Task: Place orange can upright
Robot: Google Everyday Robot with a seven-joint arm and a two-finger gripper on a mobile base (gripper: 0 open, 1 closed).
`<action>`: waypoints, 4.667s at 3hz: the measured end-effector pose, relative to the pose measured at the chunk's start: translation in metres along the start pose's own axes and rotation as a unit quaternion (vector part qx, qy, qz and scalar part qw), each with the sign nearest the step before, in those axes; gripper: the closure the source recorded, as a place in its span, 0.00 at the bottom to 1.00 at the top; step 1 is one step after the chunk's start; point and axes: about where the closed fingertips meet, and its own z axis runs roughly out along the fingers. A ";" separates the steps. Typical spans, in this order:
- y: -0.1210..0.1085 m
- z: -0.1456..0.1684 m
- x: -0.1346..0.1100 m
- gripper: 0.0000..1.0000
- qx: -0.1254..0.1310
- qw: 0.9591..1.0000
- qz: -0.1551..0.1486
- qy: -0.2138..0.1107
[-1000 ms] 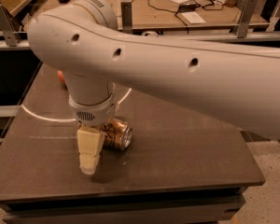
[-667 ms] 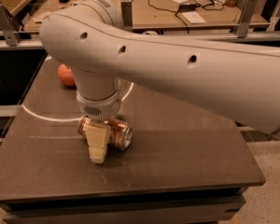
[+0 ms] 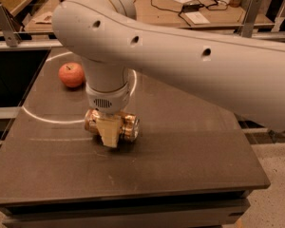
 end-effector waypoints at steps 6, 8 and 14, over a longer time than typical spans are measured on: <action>0.017 -0.131 0.087 1.00 -0.070 0.806 -0.114 -0.577; 0.022 -0.141 0.081 1.00 -0.071 0.797 -0.123 -0.587; 0.032 -0.020 0.079 1.00 -0.035 0.777 -0.018 -0.628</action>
Offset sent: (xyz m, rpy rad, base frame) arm -0.0114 -0.0915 0.1437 0.7118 -0.0343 0.1095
